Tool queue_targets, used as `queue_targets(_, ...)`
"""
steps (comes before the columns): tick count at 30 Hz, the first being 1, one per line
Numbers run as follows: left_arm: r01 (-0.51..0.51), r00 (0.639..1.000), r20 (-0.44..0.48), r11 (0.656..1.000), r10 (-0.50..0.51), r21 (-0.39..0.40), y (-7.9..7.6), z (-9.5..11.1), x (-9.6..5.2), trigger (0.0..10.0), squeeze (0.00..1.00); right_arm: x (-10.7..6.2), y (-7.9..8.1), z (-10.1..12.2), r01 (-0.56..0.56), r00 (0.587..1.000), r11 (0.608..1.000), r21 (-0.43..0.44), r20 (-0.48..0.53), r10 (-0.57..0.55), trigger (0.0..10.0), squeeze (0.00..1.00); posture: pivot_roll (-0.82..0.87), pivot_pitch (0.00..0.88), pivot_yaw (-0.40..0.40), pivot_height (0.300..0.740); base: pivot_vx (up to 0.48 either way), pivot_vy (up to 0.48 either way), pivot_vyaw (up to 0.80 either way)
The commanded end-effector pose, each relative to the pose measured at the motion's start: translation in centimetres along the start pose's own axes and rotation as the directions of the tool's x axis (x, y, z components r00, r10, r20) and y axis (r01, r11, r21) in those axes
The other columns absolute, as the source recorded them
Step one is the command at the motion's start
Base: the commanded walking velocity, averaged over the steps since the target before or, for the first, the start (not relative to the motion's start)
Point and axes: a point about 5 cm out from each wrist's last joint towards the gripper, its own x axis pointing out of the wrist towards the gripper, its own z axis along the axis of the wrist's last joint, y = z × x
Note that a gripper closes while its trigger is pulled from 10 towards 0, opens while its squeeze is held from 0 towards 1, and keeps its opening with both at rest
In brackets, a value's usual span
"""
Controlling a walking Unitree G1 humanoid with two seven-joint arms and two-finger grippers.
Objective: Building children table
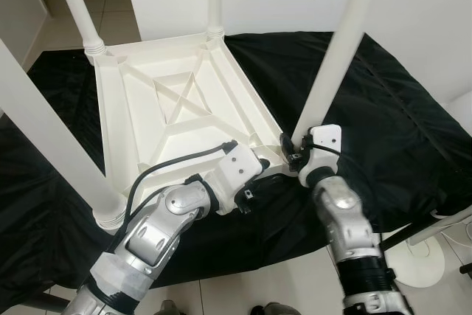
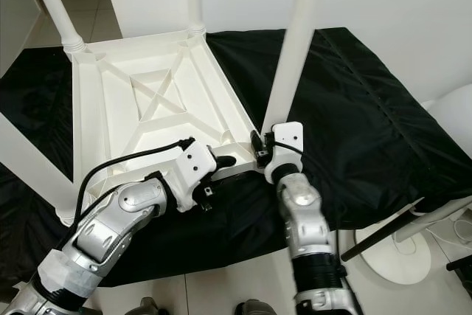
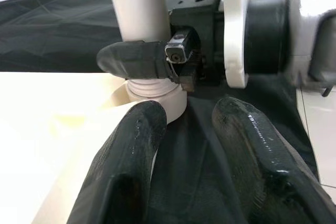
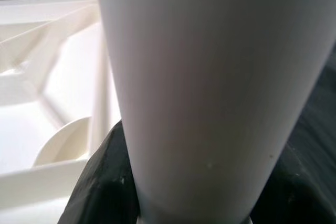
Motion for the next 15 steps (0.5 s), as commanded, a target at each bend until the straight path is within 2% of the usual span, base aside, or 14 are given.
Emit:
queue_targets(1, 0.092, 0.996, -0.014, 0.996, -0.092, -0.006, -0.6, -0.2, 0.0, 10.0, 0.00, -0.7, 0.3, -1.6, 0.068, 0.994, 0.998, -0.005, -0.080, -0.069, 10.0, 0.00, -0.09, 0.045, 0.018, 0.740, 0.000, 0.000, 0.00)
queue_targets(2, 0.093, 0.996, -0.013, 0.996, -0.093, -0.005, -0.6, -0.2, 0.0, 10.0, 0.00, -0.8, 0.9, -1.4, 0.067, 0.994, 0.998, 0.006, -0.081, -0.066, 10.0, 0.00, -0.09, 0.045, 0.018, 0.740, 0.000, 0.000, 0.00)
queue_targets(5, 0.094, 0.995, -0.012, 0.996, -0.094, -0.004, -0.5, -0.2, 0.1, 10.0, 0.00, -0.8, 1.5, -1.0, 0.048, 0.996, 0.999, 0.011, -0.073, -0.047, 10.0, 0.00, -0.09, 0.043, 0.018, 0.740, 0.000, 0.000, 0.00)
queue_targets(12, 0.104, 0.994, -0.011, 0.995, -0.104, 0.001, -0.6, -0.2, 0.2, 10.0, 0.00, -0.9, 0.5, -0.5, 0.071, 0.995, 0.997, 0.003, -0.066, -0.071, 10.0, 0.00, -0.10, 0.038, 0.020, 0.740, 0.000, 0.000, 0.00)
queue_targets(13, 0.104, 0.995, -0.010, 0.995, -0.104, 0.000, -0.6, -0.2, 0.2, 10.0, 0.00, -0.9, 0.5, -0.4, 0.067, 0.996, 0.998, 0.007, -0.060, -0.066, 10.0, 1.00, -0.10, 0.037, 0.019, 0.740, 0.000, 0.000, 0.00)
queue_targets(15, 0.103, 0.995, -0.010, 0.995, -0.103, 0.000, -0.6, -0.2, 0.2, 10.0, 0.00, -1.0, 0.4, -0.2, 0.052, 0.998, 0.998, 0.017, -0.044, -0.051, 10.0, 1.00, -0.10, 0.037, 0.017, 0.740, 0.000, 0.000, 0.00)
